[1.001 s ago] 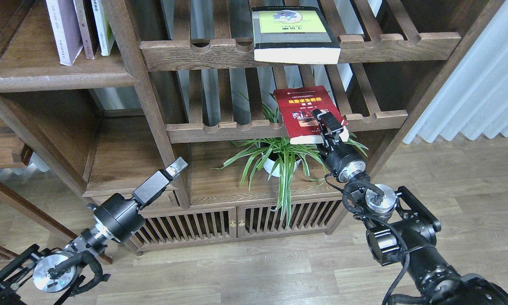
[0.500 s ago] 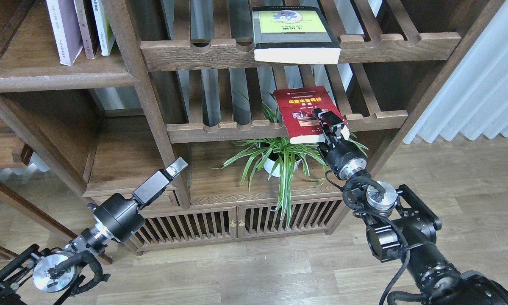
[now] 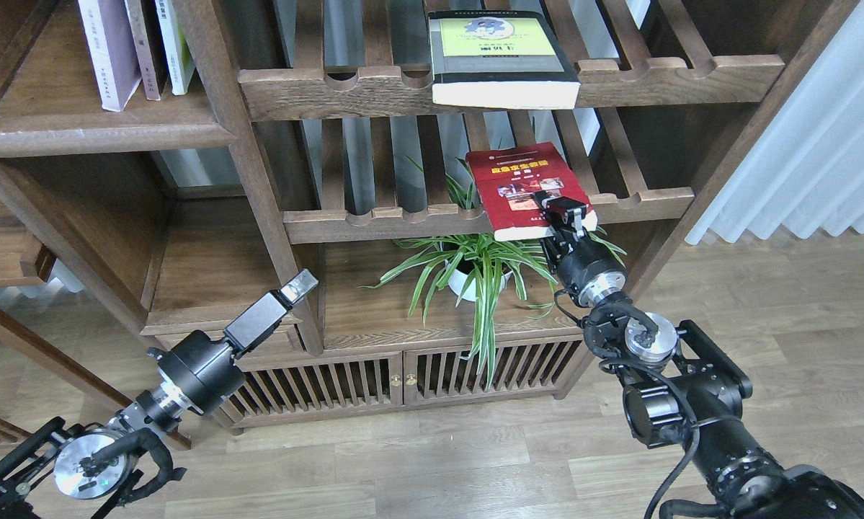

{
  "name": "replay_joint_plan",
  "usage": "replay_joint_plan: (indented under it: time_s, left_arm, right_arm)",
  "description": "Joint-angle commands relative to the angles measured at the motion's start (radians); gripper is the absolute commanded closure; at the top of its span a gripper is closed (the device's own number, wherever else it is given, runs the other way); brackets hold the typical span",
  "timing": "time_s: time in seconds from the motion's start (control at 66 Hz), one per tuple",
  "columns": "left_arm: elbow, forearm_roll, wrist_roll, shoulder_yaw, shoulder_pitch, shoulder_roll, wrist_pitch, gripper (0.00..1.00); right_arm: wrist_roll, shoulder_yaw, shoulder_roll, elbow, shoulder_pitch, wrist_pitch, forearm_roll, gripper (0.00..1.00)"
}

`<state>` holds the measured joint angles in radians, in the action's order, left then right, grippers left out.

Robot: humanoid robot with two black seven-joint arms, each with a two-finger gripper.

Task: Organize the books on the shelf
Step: 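Reach the right gripper to the red book and grip its edge, then pull the red book off the shelf toward the left gripper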

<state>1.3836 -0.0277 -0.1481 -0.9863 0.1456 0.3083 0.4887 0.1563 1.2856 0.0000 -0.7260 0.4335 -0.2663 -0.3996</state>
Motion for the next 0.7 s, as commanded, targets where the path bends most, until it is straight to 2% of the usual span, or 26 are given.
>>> replay_joint_plan:
  time_s: [0.0,0.106,0.197,0.303,0.455,0.682]
  left_arm:
    - [-0.001,0.002,0.013,-0.005,-0.003,-0.001,0.0,0.0]
    - [-0.001,-0.001,0.007,-0.002,0.0,-0.009,0.0,0.0]
    - [-0.001,-0.011,0.005,0.001,0.003,-0.02,0.0,0.01]
    - [-0.001,-0.05,0.002,0.008,0.008,-0.04,0.0,0.01]
    - [0.0,-0.078,0.001,0.023,0.011,-0.083,0.0,0.02]
    - [0.0,-0.107,-0.001,0.064,0.011,-0.112,0.0,0.02]
  right_arm:
    - [0.066,0.0,0.0,-0.041,-0.036,-0.057,-0.016,0.95]
    - [0.182,0.0,0.0,-0.088,-0.085,-0.122,-0.065,0.95]
    - [0.235,-0.002,0.0,-0.128,-0.131,-0.146,-0.117,0.95]
    - [0.25,-0.003,0.0,-0.184,-0.18,-0.154,-0.143,0.95]
    - [0.332,-0.018,0.0,-0.228,-0.252,-0.212,-0.145,0.95]
    - [0.332,-0.042,0.0,-0.231,-0.274,-0.222,-0.142,0.95]
